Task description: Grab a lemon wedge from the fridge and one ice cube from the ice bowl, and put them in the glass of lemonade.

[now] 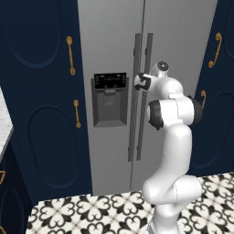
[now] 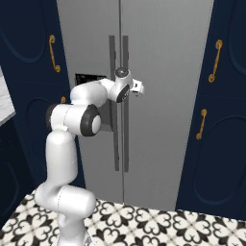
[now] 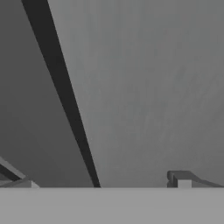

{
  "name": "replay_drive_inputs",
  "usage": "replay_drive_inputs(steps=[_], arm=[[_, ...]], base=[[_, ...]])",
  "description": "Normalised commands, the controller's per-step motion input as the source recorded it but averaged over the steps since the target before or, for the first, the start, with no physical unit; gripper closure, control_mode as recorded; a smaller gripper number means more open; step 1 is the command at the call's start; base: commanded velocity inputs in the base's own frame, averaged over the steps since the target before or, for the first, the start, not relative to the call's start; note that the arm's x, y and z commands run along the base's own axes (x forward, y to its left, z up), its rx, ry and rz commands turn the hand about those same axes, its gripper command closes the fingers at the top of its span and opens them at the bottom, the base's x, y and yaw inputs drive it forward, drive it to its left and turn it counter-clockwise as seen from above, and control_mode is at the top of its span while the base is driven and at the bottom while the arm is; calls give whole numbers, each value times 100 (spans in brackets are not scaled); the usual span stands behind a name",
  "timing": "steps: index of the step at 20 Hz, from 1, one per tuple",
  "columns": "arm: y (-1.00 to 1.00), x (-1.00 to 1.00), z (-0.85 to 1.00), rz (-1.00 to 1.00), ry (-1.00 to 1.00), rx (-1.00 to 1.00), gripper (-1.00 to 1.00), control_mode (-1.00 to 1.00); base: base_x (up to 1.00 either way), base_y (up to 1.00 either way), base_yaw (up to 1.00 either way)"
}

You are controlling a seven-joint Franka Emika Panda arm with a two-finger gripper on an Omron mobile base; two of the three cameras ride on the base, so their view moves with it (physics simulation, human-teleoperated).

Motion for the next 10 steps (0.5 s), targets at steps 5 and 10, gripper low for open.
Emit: replay_drive_inputs(steps=[5,10], arm=[[0,46,-12,0,-2,0,-100,-100],[26,12,-7,0,-7,0,-100,-100]], base=[[0,0,0],[0,0,0]])
